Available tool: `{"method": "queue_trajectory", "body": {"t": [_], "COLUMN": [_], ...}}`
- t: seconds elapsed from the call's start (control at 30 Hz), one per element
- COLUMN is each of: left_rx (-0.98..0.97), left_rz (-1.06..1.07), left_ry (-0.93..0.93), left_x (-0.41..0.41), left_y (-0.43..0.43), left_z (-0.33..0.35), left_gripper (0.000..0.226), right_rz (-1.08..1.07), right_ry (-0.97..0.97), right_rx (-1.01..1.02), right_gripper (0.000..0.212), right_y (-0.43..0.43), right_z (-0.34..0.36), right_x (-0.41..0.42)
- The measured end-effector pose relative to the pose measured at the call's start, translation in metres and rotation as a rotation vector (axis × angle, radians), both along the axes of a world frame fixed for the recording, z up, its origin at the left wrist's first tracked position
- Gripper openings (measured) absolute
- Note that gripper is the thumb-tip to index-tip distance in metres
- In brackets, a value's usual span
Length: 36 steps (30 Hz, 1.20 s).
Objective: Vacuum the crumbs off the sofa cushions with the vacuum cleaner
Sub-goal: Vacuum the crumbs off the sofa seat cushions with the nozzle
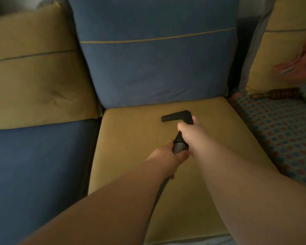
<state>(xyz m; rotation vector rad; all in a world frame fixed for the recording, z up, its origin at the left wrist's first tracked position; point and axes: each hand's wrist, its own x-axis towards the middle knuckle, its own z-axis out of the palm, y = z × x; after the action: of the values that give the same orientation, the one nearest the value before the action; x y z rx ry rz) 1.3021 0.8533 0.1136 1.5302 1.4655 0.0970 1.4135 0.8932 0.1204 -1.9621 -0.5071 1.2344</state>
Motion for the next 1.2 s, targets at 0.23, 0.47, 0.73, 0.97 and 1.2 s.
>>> {"method": "queue_trajectory", "body": {"t": [0.23, 0.47, 0.73, 0.97, 1.2], "left_rx": [-0.029, -0.064, -0.095, -0.093, -0.09], "left_rz": [-0.024, -0.203, -0.337, -0.333, -0.253], "left_ry": [-0.055, -0.118, -0.123, -0.061, -0.043], "left_x": [0.015, 0.065, 0.104, 0.084, 0.038], "left_y": [-0.032, -0.064, -0.099, -0.094, -0.083], "left_z": [-0.004, -0.001, -0.001, -0.002, -0.008], "left_gripper": [0.058, 0.051, 0.054, 0.053, 0.049], "right_rz": [-0.043, -0.199, -0.368, -0.396, -0.337], "right_ry": [-0.07, -0.12, -0.027, 0.045, 0.069], "right_rx": [-0.001, -0.052, -0.007, -0.029, -0.027], "right_gripper": [0.076, 0.073, 0.07, 0.077, 0.077], "right_y": [-0.033, -0.082, -0.141, -0.139, -0.125], "right_z": [-0.003, 0.005, 0.004, 0.005, 0.007], "right_x": [0.016, 0.072, 0.111, 0.089, 0.045]}}
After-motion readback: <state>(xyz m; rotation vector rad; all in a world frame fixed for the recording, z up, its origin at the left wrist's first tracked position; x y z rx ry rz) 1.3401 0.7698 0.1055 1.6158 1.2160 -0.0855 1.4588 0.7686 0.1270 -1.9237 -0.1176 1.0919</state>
